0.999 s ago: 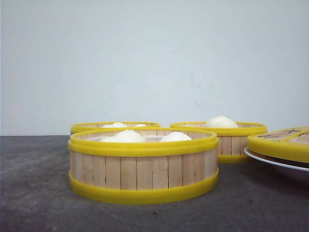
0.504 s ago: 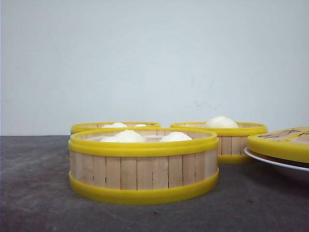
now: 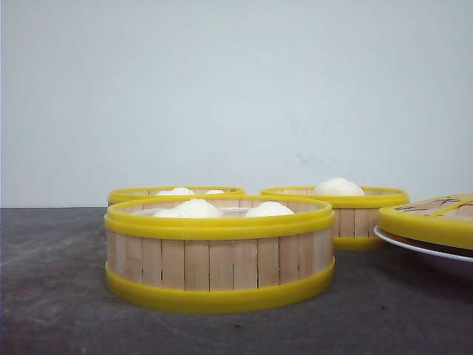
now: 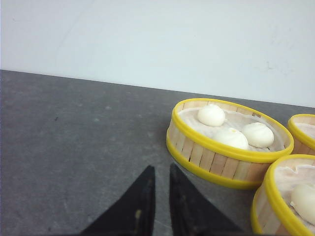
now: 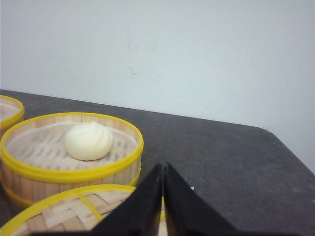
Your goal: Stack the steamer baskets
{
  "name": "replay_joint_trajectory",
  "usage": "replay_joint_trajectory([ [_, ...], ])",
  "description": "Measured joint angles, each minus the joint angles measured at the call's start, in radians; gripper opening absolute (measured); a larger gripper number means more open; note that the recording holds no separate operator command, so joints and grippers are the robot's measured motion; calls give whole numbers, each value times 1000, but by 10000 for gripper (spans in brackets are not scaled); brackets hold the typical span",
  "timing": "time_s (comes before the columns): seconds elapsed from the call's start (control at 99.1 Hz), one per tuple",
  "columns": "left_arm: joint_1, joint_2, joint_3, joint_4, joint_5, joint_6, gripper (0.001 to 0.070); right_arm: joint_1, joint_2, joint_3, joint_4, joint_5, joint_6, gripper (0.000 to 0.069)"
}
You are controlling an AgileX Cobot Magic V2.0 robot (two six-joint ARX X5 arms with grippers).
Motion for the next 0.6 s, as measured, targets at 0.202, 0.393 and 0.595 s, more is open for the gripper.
replay_joint_trajectory([
  [0.202, 0, 0, 0, 4, 13, -51, 31, 0, 0, 0, 17, -4, 48, 1],
  [0.393, 0, 0, 0, 11, 13, -200, 61, 0, 0, 0, 21, -11, 199, 1],
  [0.595, 2, 33, 24, -11, 15, -369, 497, 0, 0, 0, 22, -53, 294, 1],
])
